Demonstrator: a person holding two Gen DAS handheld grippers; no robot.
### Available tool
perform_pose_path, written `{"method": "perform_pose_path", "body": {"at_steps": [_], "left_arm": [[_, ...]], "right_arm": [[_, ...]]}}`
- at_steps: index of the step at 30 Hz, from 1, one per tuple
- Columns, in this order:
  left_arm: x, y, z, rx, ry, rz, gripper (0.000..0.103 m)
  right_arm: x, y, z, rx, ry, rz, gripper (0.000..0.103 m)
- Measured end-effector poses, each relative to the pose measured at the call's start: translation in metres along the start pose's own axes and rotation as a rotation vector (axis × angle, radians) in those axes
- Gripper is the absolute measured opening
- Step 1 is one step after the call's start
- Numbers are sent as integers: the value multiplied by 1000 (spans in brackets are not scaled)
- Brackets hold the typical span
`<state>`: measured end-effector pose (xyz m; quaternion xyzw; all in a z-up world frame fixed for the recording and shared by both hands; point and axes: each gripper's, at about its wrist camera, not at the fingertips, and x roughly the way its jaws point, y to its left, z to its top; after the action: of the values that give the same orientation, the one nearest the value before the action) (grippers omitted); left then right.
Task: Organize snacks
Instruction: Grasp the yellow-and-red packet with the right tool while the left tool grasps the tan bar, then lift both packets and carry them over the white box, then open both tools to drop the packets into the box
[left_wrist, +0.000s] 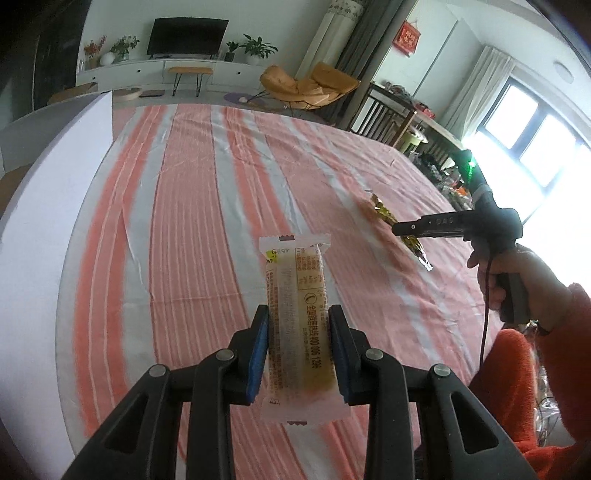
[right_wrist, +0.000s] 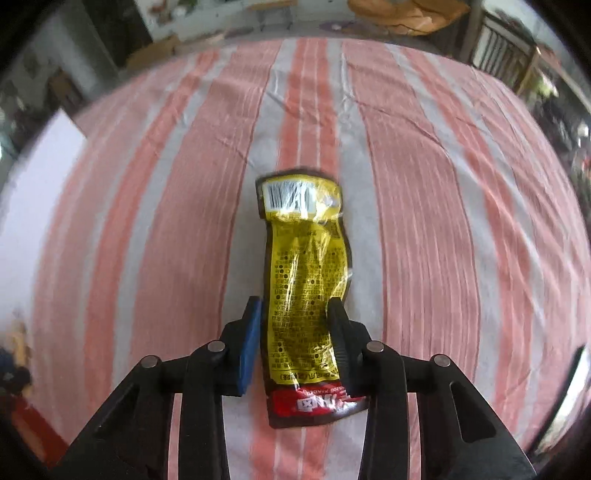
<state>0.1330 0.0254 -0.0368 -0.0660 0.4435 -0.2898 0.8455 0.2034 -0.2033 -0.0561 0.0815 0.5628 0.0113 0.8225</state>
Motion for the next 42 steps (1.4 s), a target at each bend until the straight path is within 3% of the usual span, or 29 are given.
{"method": "perform_pose_path", "body": {"at_steps": [9,13,16,19,24,27,29,30,31,33,37,42], "left_arm": [[-18,2,2,-50,-34,-32,31],[-46,6,10,-88,-92,-75,31],[-87,23,23,-118,-170,-66,31],[-127,55,31,-160,-239,-10,31],[-184,134,26,-248,-291,228,31],[-195,175,12,-294,-255,429,38],[-198,194,-1,-335,-238,519,72],[-200,203,-10,-362,-239,544,79],[-202,207,-16,-378,-244,558,83],[-204,209,-29,-386,-246,589,83],[-207,190,-38,-336,-260,732,91],[-217,161,-40,-303,-377,854,103]], "right_arm": [[-38,-20,-18,233,-78,439,37],[-47,-11,-6,259,-75,560,37],[-69,26,7,216,-84,634,37],[-93,92,34,134,-92,739,37],[-121,237,66,-54,-63,901,38],[-125,332,68,-196,-47,913,38],[-115,381,64,-246,-23,915,44],[-106,404,61,-268,-7,904,51],[-96,422,57,-287,6,881,67],[-77,447,48,-323,17,798,70],[-60,450,32,-362,25,713,70],[-72,434,23,-484,-71,553,70]]}}
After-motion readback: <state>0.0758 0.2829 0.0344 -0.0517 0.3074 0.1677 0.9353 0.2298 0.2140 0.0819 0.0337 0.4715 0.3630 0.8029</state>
